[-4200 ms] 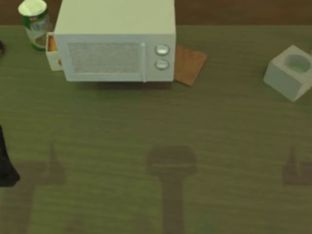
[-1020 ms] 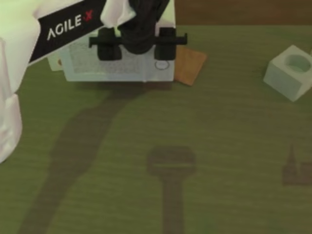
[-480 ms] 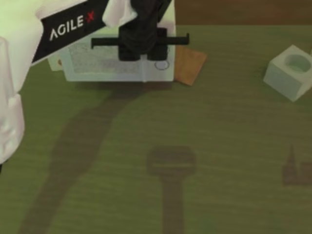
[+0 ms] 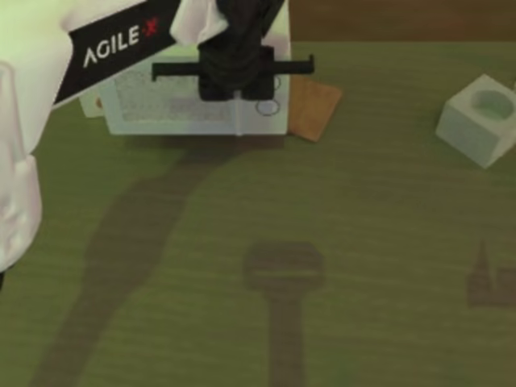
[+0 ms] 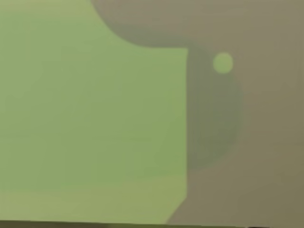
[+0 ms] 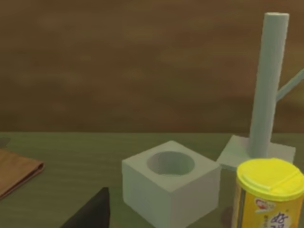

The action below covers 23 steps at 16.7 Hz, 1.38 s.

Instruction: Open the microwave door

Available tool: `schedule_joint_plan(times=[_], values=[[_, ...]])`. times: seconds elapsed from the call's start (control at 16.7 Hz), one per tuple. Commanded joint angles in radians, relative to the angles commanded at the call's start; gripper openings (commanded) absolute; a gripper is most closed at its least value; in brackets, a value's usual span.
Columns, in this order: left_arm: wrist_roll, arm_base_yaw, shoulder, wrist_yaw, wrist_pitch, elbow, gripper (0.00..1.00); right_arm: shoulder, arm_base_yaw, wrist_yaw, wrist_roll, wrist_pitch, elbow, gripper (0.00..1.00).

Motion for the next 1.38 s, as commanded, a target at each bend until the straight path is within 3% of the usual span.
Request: schedule_joint_plan(times=[0.48,1.38], values=[[-0.022,-0.012,-0.094,-0.026,0.055,-0.128,0.00,0.000,0.000,0.000,0.000,0.000,0.000,1.00],[-0.022,-0.012,-0.096,-0.026,0.056,-0.130,0.00,0.000,0.000,0.000,0.000,0.000,0.000,1.00]])
